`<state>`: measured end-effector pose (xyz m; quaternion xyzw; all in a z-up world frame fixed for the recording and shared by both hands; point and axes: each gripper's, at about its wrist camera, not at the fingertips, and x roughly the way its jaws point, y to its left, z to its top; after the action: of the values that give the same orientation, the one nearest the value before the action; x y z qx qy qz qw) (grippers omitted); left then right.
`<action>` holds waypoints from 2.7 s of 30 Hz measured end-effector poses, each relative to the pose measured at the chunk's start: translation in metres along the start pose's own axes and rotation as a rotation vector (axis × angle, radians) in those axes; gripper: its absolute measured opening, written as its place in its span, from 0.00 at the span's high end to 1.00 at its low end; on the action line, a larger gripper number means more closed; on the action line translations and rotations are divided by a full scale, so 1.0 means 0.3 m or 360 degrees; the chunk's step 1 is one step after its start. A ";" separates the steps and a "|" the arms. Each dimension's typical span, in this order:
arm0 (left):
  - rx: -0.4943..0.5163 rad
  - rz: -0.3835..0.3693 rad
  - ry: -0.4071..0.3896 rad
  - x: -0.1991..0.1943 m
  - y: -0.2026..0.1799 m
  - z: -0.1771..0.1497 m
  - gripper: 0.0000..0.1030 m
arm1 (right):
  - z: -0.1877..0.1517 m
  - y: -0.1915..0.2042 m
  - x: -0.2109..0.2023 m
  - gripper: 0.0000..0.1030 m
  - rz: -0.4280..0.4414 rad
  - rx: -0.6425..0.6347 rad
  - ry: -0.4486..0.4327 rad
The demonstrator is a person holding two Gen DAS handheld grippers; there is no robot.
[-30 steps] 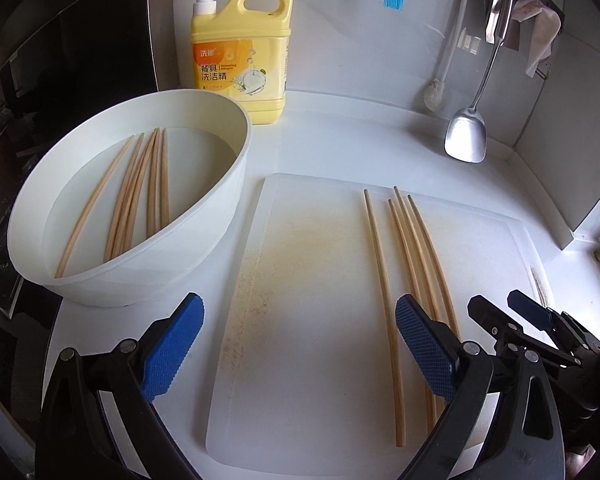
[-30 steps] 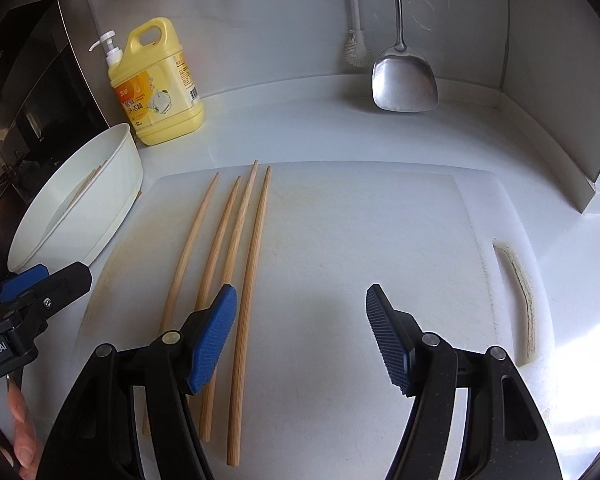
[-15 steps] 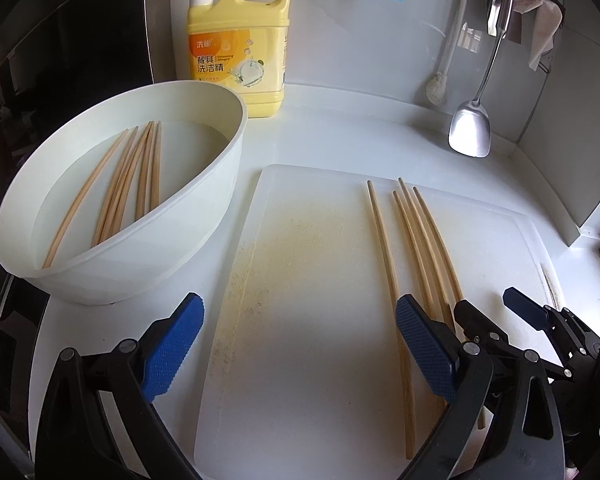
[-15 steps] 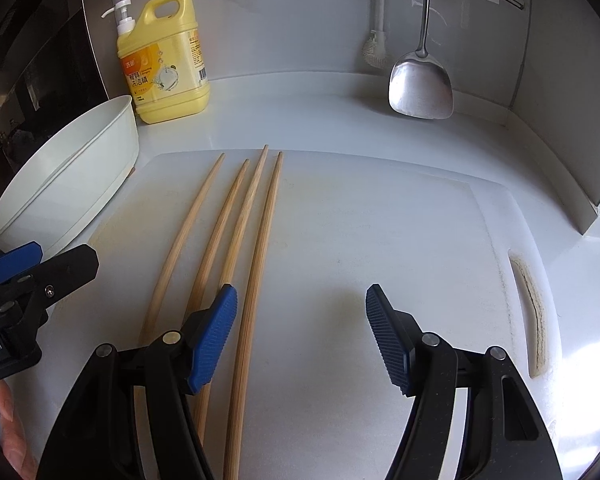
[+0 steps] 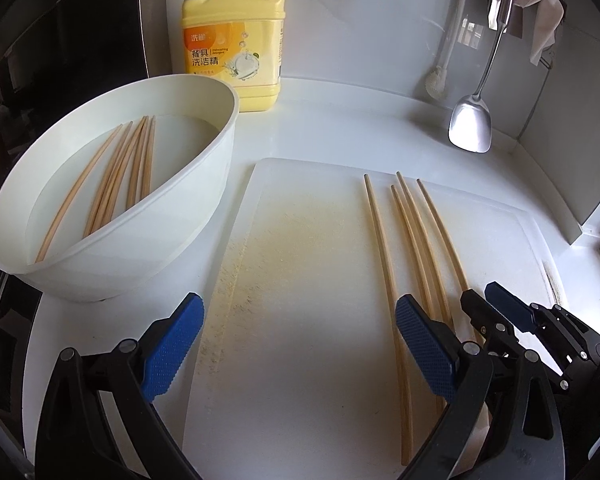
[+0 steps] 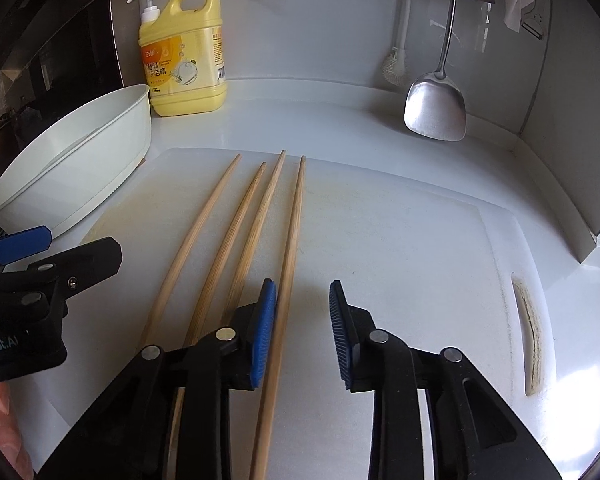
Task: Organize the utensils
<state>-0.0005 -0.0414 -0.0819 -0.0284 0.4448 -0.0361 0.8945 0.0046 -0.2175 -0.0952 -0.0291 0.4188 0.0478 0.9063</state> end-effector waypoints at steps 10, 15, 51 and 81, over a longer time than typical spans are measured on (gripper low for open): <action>0.0058 -0.0007 0.0017 0.033 -0.052 -0.004 0.08 | -0.009 -0.090 -0.009 0.93 -0.0058 0.0054 0.0002; 0.0069 0.0000 0.0024 0.054 -0.076 -0.005 0.08 | -0.026 -0.149 -0.014 0.93 -0.0097 0.0102 0.0007; 0.0137 0.0055 -0.0015 0.108 -0.156 -0.028 0.35 | -0.009 -0.161 0.011 0.75 -0.0056 0.0069 0.0012; 0.0049 -0.0177 0.0025 -0.152 -0.134 0.058 0.93 | 0.078 -0.196 -0.209 0.94 0.0121 0.0236 -0.0051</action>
<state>-0.0158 -0.0770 -0.0320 -0.0391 0.4489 -0.0929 0.8879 -0.0117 -0.2778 -0.0315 0.0547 0.4076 0.0516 0.9101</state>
